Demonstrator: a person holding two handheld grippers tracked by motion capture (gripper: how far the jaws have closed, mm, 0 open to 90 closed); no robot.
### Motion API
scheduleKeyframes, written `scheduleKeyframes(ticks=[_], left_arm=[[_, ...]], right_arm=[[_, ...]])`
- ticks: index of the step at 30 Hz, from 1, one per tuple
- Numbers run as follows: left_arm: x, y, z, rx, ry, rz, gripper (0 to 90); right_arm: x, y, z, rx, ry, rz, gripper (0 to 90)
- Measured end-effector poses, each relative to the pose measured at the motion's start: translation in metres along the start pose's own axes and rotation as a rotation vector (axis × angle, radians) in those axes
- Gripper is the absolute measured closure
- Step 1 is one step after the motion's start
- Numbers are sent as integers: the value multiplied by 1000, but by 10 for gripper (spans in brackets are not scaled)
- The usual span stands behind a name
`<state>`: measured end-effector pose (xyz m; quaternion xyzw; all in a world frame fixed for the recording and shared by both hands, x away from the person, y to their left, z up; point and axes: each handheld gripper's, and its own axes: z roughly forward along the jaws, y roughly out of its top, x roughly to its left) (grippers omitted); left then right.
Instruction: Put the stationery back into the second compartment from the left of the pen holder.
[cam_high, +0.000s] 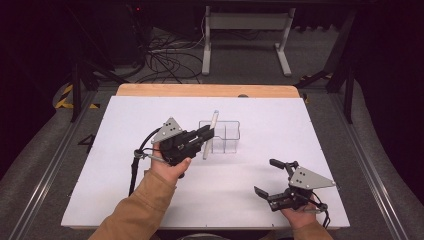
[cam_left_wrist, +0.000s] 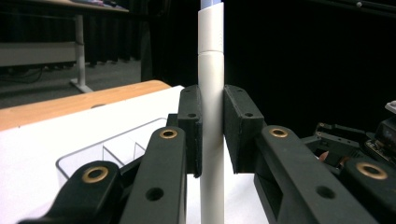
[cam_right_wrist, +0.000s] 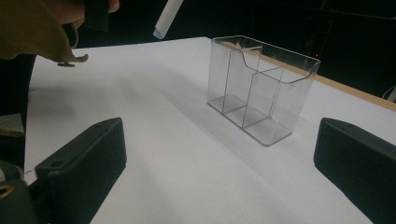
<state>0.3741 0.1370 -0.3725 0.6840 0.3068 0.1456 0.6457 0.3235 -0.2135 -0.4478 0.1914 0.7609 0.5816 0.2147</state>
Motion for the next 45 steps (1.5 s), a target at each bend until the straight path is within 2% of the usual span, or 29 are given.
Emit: scheduleKeyframes(ticks=[5,14,21,33,39,43,45], left_arm=[[3,10,6,-6,-6,16,785],[10,21,21,6,-15,4,785],[16,28,36,6,-18,13,785],[32,23,57,-4,-22,11,785],[40,18,64,-16,-21,38,785],[46,15,68,-23,-9,40,784],[49,14,70,-30,-7,27,784]], right_arm=[[0,0,0,0,0,-1,29],[0,0,0,4,2,-1,29],[0,-1,1,3,6,-4,29],[1,-2,2,12,10,-2,29],[1,-2,2,14,9,-2,29],[1,-2,3,15,11,-4,30],[1,-2,3,15,13,-5,29]])
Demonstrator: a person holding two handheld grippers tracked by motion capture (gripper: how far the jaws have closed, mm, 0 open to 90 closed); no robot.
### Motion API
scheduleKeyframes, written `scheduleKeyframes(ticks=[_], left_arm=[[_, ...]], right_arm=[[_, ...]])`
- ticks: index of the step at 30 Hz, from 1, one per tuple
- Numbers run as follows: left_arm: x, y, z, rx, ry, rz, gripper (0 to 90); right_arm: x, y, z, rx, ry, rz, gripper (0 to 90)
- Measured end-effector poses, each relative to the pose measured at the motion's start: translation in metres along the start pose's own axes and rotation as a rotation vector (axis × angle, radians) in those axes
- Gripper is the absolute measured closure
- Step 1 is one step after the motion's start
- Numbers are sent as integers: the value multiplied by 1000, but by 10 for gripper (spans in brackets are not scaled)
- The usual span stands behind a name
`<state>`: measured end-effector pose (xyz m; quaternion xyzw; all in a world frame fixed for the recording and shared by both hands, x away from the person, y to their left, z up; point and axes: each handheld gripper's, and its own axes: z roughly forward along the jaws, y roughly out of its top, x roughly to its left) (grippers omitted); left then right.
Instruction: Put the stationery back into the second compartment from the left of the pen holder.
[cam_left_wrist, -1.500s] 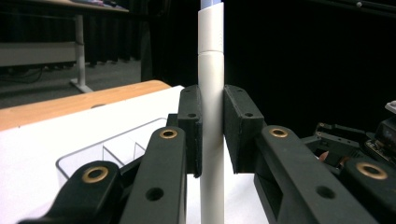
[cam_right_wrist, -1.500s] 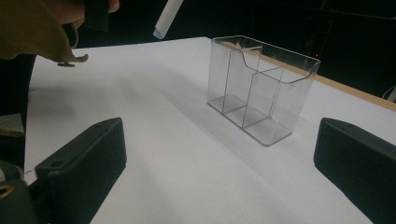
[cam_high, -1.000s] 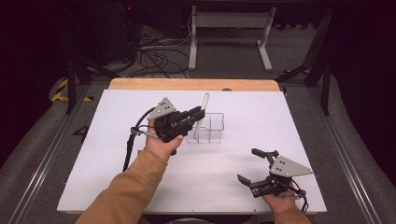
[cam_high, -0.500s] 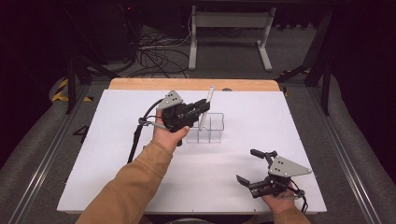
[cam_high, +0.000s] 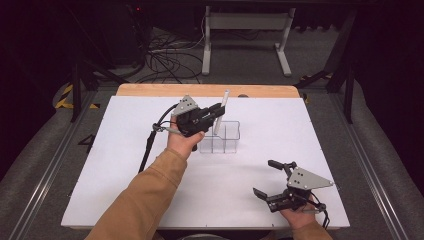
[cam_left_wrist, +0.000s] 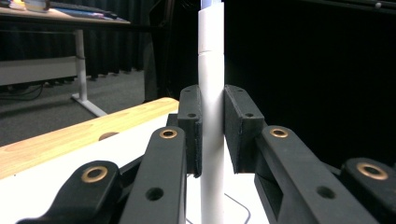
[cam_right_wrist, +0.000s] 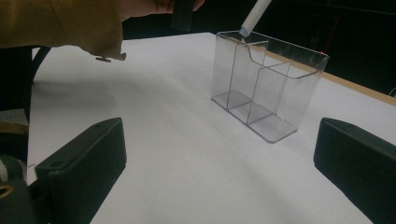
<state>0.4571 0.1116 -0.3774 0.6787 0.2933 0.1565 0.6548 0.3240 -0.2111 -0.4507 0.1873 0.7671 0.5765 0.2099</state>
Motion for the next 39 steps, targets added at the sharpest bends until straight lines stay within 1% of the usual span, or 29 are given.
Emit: scheduleKeyframes(ticks=[1,4,12,17,19,25,26,31,34,37,39], left_arm=[[2,-1,1,-4,-2,-8,784],[3,-3,4,-5,0,-12,784],[4,-7,8,2,9,5,782],[6,-9,8,5,-6,16,781],[6,-10,7,14,-8,35,780],[6,-14,9,21,-25,33,779],[5,-14,9,25,-25,40,779],[6,-20,12,53,-17,51,778],[6,-24,12,51,-7,31,777],[8,-29,11,68,-4,27,777],[10,-32,10,75,3,16,777]], right_arm=[[0,0,0,1,0,1,29],[0,0,0,0,0,0,29],[0,0,-1,0,-1,-2,29],[0,0,-1,0,-1,0,29],[0,0,-1,-1,0,0,29],[0,0,0,-1,1,1,30],[0,0,-1,-1,1,1,29],[0,0,0,-2,3,1,30],[0,0,0,3,7,-2,29],[0,0,0,1,5,-3,29],[0,0,0,1,5,-2,30]])
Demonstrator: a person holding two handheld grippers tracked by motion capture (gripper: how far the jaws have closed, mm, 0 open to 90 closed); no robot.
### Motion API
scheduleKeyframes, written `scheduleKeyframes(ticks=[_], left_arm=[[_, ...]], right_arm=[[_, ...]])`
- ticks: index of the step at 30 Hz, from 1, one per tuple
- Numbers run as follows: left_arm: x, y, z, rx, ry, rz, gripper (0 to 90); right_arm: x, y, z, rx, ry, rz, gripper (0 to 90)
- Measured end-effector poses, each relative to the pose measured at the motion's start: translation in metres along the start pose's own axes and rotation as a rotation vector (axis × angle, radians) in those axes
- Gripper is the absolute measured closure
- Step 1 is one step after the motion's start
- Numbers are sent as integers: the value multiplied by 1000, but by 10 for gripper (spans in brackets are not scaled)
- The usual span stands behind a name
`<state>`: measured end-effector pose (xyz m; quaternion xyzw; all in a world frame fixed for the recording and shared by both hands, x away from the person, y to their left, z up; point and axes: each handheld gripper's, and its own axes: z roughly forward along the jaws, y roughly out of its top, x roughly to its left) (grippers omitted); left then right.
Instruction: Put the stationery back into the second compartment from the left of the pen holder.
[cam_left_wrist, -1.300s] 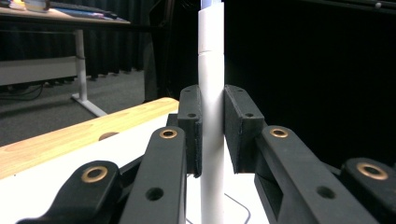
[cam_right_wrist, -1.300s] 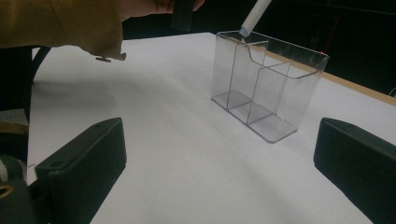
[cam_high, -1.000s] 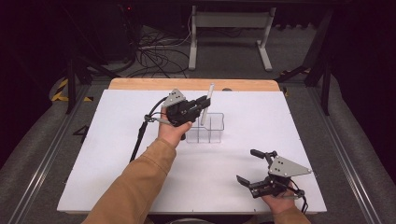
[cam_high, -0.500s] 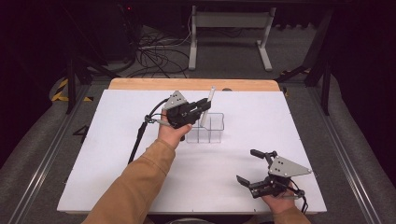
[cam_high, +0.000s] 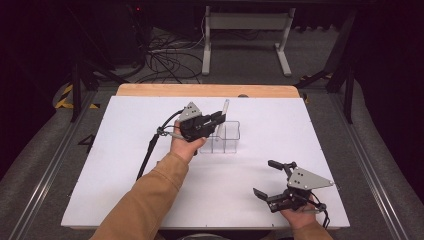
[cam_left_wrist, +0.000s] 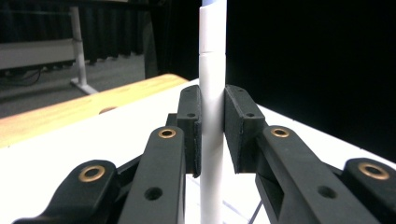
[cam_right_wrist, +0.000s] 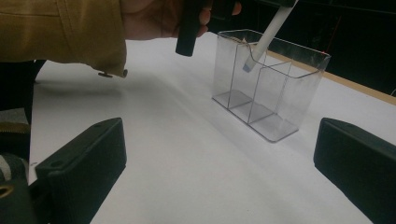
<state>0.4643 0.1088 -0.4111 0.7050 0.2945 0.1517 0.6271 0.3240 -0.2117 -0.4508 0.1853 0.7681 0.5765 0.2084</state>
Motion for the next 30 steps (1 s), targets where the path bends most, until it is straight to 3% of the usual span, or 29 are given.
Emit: scheduleKeyframes(ticks=[16,19,22,25,30], left_arm=[[-1,-6,-6,42,0,6,776],[-3,-4,-7,57,16,-9,653],[-5,-1,-13,73,48,35,552],[-7,4,-21,72,62,49,460],[-15,14,-36,71,55,55,337]], right_arm=[[0,0,0,6,5,-3,29],[0,0,0,6,3,-3,29],[0,-1,0,5,1,1,29],[0,-1,0,4,2,2,29],[1,0,1,3,1,0,29]])
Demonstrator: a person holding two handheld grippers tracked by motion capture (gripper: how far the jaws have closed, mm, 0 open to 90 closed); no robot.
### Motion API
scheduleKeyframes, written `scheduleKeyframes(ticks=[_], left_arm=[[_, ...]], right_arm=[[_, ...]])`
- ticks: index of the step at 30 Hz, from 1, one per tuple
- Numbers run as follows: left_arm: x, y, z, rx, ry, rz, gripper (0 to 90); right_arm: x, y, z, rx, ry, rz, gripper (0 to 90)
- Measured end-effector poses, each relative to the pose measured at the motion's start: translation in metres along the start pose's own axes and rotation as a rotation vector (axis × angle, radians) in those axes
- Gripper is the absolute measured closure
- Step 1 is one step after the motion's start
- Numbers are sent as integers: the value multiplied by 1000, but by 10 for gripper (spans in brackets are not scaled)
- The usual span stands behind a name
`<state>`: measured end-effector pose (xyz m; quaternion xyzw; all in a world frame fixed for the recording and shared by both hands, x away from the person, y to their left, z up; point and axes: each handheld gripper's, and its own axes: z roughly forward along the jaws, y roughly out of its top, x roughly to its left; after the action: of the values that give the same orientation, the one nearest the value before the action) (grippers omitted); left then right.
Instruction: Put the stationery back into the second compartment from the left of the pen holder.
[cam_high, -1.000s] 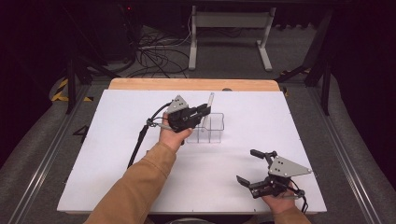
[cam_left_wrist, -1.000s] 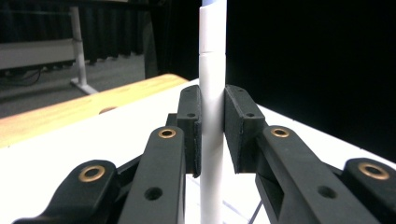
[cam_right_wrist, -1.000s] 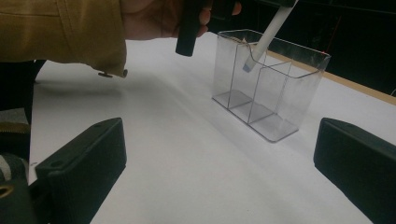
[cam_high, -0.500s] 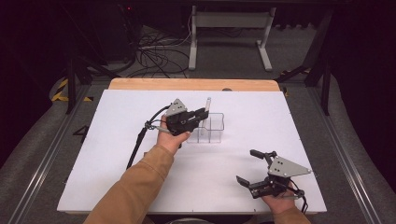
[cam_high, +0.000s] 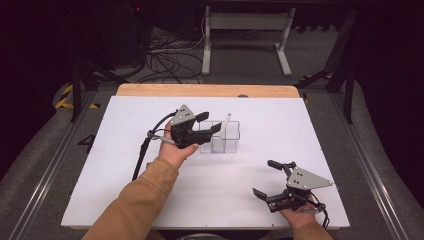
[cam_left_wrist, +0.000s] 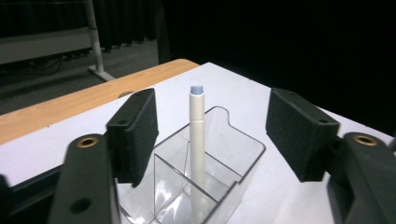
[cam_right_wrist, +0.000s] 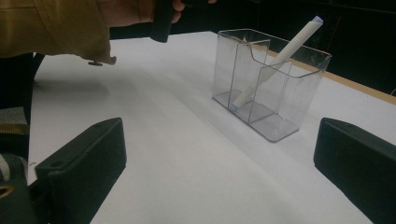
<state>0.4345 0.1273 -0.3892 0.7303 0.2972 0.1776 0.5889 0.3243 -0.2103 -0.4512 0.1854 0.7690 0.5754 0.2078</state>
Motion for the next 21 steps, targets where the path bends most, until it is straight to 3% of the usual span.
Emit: scheduleKeyframes(ticks=[11,21], left_arm=[[-10,7,-25,-5,-20,38,268],[-14,9,-52,-7,4,75,232]], right_arm=[[1,0,1,7,1,4,29],[1,-1,2,10,2,1,28]])
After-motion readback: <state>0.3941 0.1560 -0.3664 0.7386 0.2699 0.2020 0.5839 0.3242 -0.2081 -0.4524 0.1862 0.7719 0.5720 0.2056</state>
